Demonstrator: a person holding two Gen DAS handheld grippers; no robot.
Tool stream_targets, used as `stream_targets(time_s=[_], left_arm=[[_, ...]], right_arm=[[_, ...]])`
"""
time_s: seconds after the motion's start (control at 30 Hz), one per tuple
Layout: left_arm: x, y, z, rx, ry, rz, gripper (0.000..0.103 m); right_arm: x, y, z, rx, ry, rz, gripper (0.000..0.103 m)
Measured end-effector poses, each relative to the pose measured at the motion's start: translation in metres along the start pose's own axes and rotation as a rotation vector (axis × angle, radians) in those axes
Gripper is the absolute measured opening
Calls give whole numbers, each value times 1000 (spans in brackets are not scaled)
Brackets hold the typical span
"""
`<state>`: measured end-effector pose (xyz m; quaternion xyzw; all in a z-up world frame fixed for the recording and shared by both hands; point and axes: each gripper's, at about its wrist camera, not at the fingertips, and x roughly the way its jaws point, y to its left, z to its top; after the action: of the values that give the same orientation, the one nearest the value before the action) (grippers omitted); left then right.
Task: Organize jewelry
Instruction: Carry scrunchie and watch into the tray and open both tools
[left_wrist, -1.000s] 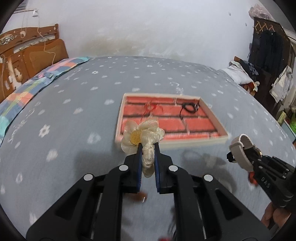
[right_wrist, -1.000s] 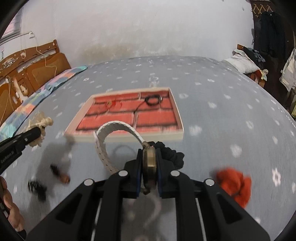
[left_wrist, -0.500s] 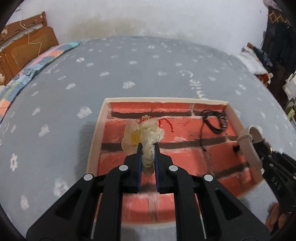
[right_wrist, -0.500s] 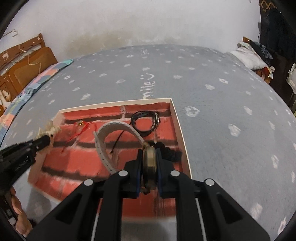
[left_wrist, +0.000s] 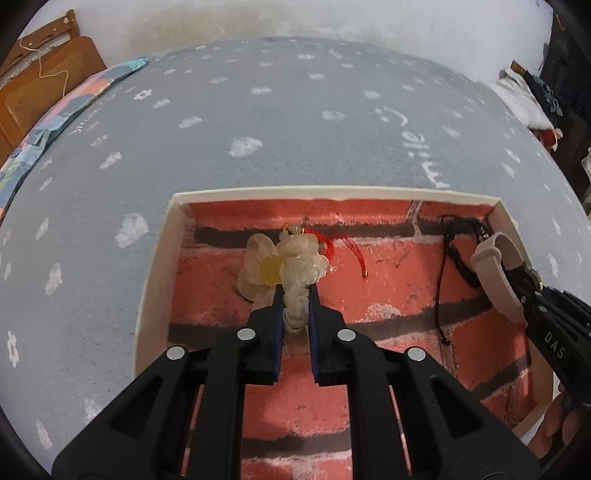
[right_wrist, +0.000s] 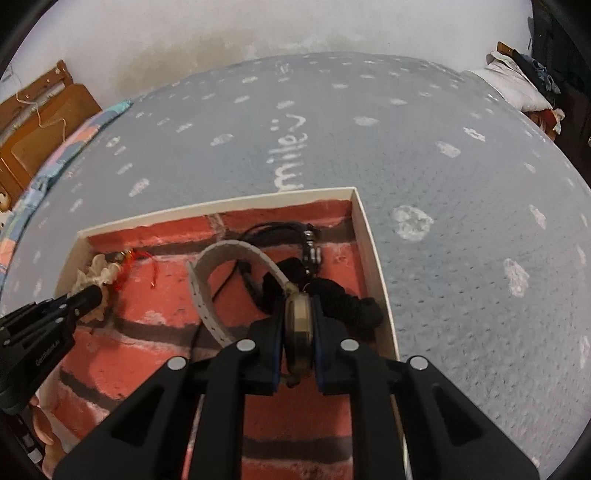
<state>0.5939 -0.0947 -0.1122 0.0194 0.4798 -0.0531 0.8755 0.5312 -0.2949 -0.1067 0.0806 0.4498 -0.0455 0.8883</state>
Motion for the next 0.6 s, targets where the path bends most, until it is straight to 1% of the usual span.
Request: stream_targets(time_s=[0.13, 0.23, 0.33, 0.37, 0.47, 0.5, 0.53, 0.6], left_arm=[[14, -4, 2, 25, 30, 27, 10], [22, -1, 4, 0, 68, -2, 11], [24, -4, 5, 21, 78, 9, 13], [24, -6, 5, 34, 78, 21, 16], [24, -6, 4, 34, 78, 30, 34], [24, -5, 3, 28, 75, 34, 38], [23, -4, 3, 26, 72, 36, 40], [22, 0, 2, 17, 64, 61, 51]], right_arm=[[6, 2, 5, -15, 7, -17, 14], [11, 4, 11, -36, 16, -34, 14], [12, 5, 14, -39, 25, -40, 14], [12, 6, 14, -44, 23, -45, 14], [11, 9, 12, -57, 21, -59, 14], [11, 9, 12, -56, 22, -59, 15], [11, 10, 12, -62, 25, -60, 15], [10, 10, 12, -70, 29, -57, 18]])
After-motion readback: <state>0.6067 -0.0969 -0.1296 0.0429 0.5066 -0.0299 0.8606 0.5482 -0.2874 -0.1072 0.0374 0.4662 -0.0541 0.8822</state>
